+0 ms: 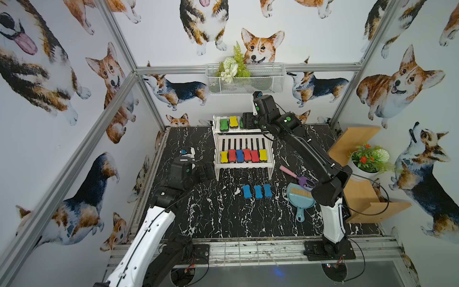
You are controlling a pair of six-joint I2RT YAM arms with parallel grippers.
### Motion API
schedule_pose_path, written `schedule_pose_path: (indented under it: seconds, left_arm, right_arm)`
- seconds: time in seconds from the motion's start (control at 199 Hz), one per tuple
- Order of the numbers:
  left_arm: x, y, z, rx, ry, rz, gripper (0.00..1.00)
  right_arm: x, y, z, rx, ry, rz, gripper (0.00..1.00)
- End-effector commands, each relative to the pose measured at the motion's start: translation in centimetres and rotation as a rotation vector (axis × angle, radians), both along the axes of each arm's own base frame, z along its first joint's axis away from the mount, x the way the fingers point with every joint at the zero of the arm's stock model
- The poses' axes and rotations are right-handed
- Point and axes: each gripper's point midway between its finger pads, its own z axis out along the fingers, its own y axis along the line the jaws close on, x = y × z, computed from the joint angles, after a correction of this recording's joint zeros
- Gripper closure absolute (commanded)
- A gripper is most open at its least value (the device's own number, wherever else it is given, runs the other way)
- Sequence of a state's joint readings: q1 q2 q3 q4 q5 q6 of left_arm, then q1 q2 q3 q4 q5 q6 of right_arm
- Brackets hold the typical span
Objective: Remove the whiteboard erasers from the shelf
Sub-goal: Pick up the whiteboard eraser from the shelf.
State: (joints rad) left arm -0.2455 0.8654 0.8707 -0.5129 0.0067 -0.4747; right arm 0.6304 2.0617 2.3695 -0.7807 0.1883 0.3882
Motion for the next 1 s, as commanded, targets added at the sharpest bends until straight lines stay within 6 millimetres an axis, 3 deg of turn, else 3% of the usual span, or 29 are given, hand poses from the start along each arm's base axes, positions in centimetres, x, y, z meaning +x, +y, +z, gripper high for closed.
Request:
schedule_pose_path:
  seconds: [0.0, 0.337, 0.664, 0.995]
  left_arm:
    - [0.2, -0.1, 0.7, -0.001, -0.019, -0.006, 0.0]
    - [0.1, 0.1, 0.7, 0.007, -0.018, -0.001, 0.0]
    - [-0.1, 0.2, 0.6, 0.015, -0.019, -0.002, 0.0]
    - [-0.1, 0.2, 0.6, 0.015, -0.021, -0.004, 0.0]
  right_arm:
    - [0.5, 0.4, -0.9, 0.014, 0.011, -0.026, 0.28]
    - [1.1, 0.7, -0.8, 0.019, -0.011, -0.053, 0.27]
    - [1.7, 1.1, -2.4, -0.01, 0.011, -0.049, 0.31]
    - [1.3, -1.0, -1.8, -0.055, 0.007, -0.095, 0.36]
